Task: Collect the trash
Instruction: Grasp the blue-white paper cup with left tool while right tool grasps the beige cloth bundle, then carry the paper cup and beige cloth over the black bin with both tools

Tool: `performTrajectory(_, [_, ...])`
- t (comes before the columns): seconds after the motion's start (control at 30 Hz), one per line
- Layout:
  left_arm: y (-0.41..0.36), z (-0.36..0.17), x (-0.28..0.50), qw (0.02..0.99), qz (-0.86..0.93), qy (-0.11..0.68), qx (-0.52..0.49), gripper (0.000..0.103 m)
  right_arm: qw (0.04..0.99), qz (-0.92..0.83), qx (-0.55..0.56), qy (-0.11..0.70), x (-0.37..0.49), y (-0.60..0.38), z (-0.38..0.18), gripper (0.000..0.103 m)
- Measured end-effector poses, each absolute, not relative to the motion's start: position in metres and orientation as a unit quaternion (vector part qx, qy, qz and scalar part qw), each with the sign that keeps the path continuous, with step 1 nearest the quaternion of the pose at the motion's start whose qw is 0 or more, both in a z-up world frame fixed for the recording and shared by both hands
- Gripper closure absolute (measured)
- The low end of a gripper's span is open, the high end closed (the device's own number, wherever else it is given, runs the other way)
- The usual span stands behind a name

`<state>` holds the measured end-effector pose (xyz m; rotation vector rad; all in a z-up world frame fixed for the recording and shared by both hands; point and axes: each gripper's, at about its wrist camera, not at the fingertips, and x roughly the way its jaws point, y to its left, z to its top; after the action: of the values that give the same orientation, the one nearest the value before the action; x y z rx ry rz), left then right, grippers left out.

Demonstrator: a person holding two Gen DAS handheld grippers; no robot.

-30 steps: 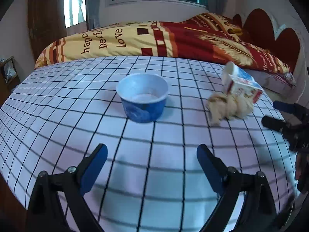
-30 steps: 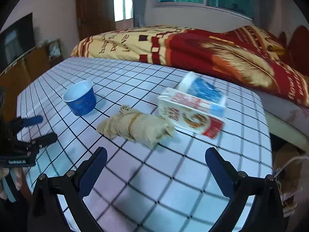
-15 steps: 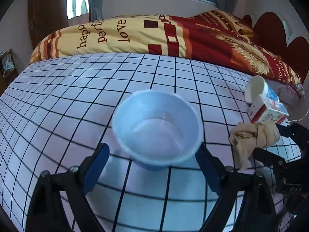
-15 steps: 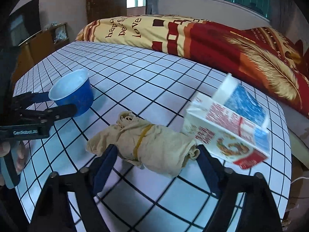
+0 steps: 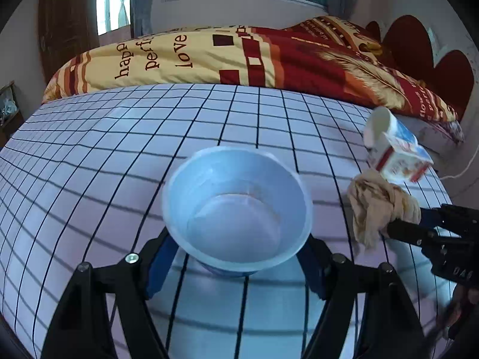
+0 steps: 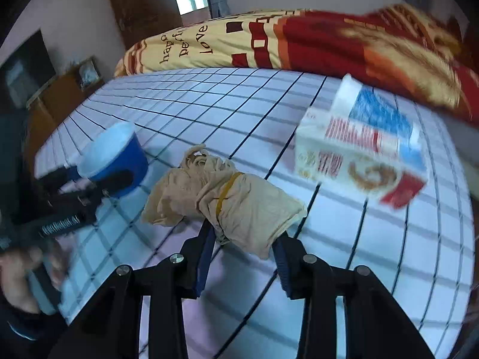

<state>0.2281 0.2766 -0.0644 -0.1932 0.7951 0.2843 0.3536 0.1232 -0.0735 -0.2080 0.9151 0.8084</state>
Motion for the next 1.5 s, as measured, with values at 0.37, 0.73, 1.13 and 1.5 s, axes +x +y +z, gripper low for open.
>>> performTrajectory(0.37, [0.267,-0.066,0.204,0.904,0.129,0.396,-0.101,0.028,0.815,0.376,-0.16,0.412,0.367,0.148,-0.075,0.043])
performTrajectory(0.73, [0.248,-0.059,0.185,0.911,0.123,0.384,-0.086,0.028,0.853,0.345,-0.114,0.376,0.322,0.104,-0.047,0.067])
performTrajectory(1.13, [0.2,-0.044,0.162,0.93,0.086,0.352,-0.07,0.028,0.874,0.3,-0.082,0.374,0.279,0.023,-0.038,0.067])
performTrajectory(1.5, [0.145,-0.032,0.151,0.939,0.04,0.338,-0.044,0.028,0.895,0.256,-0.061,0.361,0.249,-0.043,-0.025,0.067])
